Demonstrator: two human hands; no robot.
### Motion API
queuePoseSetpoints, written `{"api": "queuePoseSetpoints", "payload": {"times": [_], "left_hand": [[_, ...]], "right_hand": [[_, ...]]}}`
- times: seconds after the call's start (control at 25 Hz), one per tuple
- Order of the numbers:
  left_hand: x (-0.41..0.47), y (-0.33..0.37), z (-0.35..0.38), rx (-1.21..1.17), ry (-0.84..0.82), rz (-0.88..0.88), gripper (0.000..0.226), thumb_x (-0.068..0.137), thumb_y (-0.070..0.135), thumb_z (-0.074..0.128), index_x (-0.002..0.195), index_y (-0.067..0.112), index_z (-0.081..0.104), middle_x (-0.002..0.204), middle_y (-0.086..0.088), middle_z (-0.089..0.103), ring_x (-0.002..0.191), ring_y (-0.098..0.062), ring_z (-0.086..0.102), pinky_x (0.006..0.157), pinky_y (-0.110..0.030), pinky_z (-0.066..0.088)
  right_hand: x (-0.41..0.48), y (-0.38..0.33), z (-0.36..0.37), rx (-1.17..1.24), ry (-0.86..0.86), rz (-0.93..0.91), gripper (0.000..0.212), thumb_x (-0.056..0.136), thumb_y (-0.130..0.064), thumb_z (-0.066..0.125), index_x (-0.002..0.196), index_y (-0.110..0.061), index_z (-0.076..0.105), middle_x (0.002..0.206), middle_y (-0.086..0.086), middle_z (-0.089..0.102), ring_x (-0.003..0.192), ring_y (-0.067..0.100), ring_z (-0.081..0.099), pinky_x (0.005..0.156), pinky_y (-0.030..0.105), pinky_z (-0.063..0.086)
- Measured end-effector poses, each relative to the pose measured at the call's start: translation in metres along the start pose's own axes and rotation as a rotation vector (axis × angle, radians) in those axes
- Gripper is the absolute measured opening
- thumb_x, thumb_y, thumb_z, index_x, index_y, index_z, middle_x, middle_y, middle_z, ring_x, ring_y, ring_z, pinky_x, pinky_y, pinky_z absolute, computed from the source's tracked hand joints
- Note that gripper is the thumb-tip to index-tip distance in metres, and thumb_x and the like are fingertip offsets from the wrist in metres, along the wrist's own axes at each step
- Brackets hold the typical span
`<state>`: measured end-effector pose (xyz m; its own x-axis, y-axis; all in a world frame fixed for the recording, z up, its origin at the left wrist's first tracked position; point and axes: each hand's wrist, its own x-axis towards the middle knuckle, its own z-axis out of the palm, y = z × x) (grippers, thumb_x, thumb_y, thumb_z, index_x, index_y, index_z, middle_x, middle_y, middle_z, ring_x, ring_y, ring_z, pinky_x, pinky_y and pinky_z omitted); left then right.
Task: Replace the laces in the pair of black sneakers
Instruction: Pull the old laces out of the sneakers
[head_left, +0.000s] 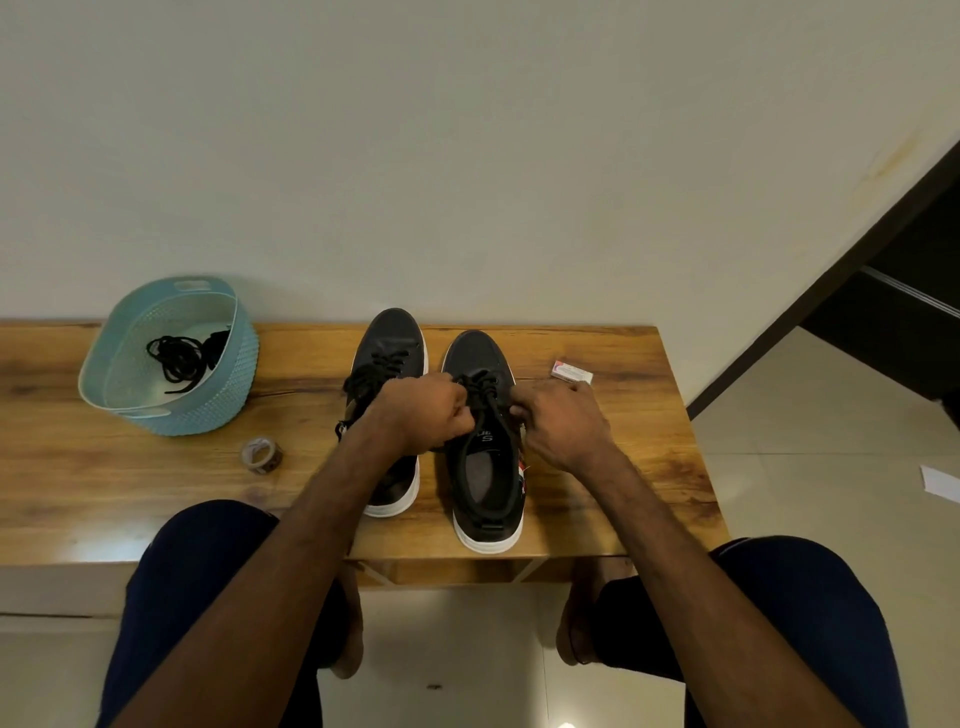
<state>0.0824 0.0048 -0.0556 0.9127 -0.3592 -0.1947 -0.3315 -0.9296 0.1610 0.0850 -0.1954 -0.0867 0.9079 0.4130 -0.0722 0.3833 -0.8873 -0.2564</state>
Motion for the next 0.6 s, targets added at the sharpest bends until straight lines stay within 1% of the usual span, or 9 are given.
{"api": "queuePoseSetpoints", "payload": {"times": [0.12, 0.24, 0.32, 0.4, 0.52, 0.6], "left_hand": [[0.0, -0.004, 0.002, 0.129, 0.006, 0.024, 0.028, 0.095, 0.036, 0.043, 0.078, 0.017, 0.053, 0.082, 0.002, 0.048, 0.058, -0.009, 0.04, 0.05, -0.024, 0.025], [0.0, -0.014, 0.002, 0.203, 0.015, 0.04, 0.028, 0.096, 0.035, 0.041, 0.08, 0.017, 0.054, 0.084, 0.002, 0.048, 0.058, -0.011, 0.042, 0.048, -0.023, 0.024], [-0.001, -0.017, 0.004, 0.193, 0.034, 0.021, 0.028, 0.097, 0.036, 0.041, 0.08, 0.018, 0.054, 0.084, 0.003, 0.048, 0.06, -0.011, 0.043, 0.048, -0.024, 0.022], [-0.001, -0.013, 0.007, 0.159, 0.05, 0.014, 0.029, 0.098, 0.037, 0.042, 0.081, 0.018, 0.056, 0.084, 0.003, 0.048, 0.061, -0.011, 0.043, 0.049, -0.024, 0.022], [0.001, -0.006, 0.011, 0.123, 0.05, 0.032, 0.028, 0.097, 0.037, 0.042, 0.079, 0.019, 0.054, 0.084, 0.004, 0.048, 0.063, -0.011, 0.045, 0.05, -0.024, 0.023], [0.001, -0.007, 0.012, 0.131, 0.042, 0.028, 0.027, 0.097, 0.036, 0.043, 0.078, 0.019, 0.052, 0.084, 0.003, 0.049, 0.065, -0.012, 0.046, 0.051, -0.024, 0.025]], "right_hand": [[-0.001, 0.003, -0.004, -0.103, 0.03, 0.041, 0.016, 0.097, -0.027, 0.047, 0.102, -0.034, 0.06, 0.104, -0.009, 0.067, 0.107, 0.018, 0.053, 0.09, 0.043, 0.032], [-0.005, 0.024, -0.015, -0.18, 0.017, 0.137, 0.017, 0.098, -0.028, 0.046, 0.103, -0.033, 0.062, 0.102, -0.004, 0.066, 0.108, 0.02, 0.052, 0.091, 0.043, 0.032], [-0.009, 0.039, -0.02, -0.218, -0.018, 0.214, 0.022, 0.099, -0.033, 0.044, 0.107, -0.033, 0.064, 0.108, 0.0, 0.066, 0.111, 0.02, 0.051, 0.093, 0.044, 0.033], [-0.011, 0.049, -0.026, -0.21, -0.028, 0.274, 0.027, 0.099, -0.035, 0.042, 0.109, -0.033, 0.067, 0.11, 0.0, 0.067, 0.11, 0.022, 0.051, 0.094, 0.045, 0.035], [-0.011, 0.055, -0.032, -0.201, -0.026, 0.333, 0.029, 0.098, -0.037, 0.045, 0.112, -0.032, 0.07, 0.111, -0.001, 0.068, 0.105, 0.023, 0.056, 0.095, 0.046, 0.038], [-0.011, 0.052, -0.026, -0.171, -0.061, 0.366, 0.027, 0.098, -0.034, 0.047, 0.108, -0.029, 0.072, 0.109, 0.001, 0.068, 0.101, 0.023, 0.058, 0.094, 0.046, 0.04]]}}
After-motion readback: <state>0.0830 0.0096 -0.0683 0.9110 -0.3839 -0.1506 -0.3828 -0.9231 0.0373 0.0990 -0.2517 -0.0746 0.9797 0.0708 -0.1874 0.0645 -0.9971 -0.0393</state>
